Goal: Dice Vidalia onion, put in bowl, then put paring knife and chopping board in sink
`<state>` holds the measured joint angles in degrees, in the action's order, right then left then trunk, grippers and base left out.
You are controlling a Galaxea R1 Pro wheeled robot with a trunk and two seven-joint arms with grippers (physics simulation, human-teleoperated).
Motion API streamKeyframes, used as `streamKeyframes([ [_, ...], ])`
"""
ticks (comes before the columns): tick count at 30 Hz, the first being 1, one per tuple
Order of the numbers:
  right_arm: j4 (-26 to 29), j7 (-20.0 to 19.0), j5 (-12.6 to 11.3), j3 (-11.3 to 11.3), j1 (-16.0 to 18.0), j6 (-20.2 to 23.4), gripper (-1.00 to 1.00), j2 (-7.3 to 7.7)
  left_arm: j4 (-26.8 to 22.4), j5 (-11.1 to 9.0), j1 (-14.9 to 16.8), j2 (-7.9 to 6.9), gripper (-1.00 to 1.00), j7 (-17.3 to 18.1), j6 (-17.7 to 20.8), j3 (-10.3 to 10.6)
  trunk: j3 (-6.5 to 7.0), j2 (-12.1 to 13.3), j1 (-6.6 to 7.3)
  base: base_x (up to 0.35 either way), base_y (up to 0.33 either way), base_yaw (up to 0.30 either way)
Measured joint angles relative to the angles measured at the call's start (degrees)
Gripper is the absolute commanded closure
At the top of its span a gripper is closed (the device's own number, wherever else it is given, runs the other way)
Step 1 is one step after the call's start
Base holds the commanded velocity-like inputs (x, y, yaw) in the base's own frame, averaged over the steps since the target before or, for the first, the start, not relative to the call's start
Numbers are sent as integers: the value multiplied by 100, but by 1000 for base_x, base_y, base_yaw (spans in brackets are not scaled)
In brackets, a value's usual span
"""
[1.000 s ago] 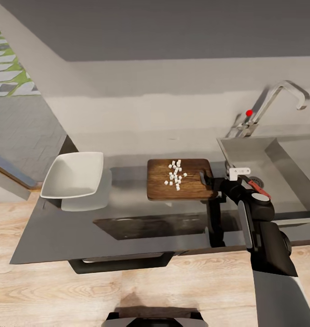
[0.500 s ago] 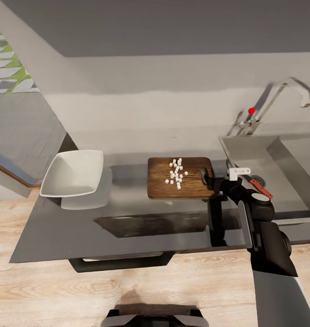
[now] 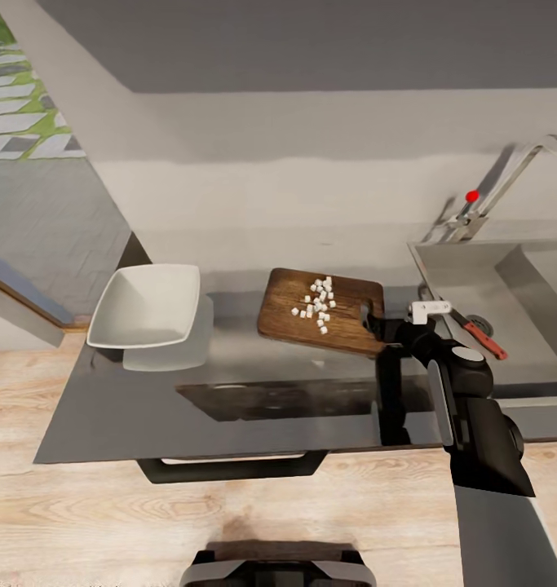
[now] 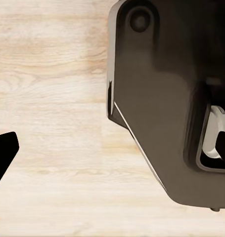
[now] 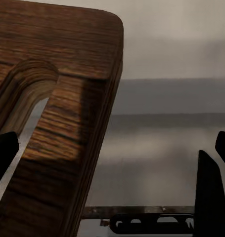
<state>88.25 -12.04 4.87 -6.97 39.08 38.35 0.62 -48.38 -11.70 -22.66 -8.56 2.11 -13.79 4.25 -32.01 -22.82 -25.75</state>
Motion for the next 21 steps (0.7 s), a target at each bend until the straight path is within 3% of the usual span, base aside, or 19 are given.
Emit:
streamKeyframes([
  [6,0,2,-1,0,0,-3,-100,3,0,0,0,30,-100,0,2,0,-34,0,0,0,0,64],
  [7,0,2,-1,0,0,-6,100,4,0,0,0,32,-100,0,3,0,-40,0,0,0,0,64],
  [21,14,-2,49,-5,2,-33,100,9,4,0,0,35,-100,0,3,0,-72,-2,2,0,0,23],
])
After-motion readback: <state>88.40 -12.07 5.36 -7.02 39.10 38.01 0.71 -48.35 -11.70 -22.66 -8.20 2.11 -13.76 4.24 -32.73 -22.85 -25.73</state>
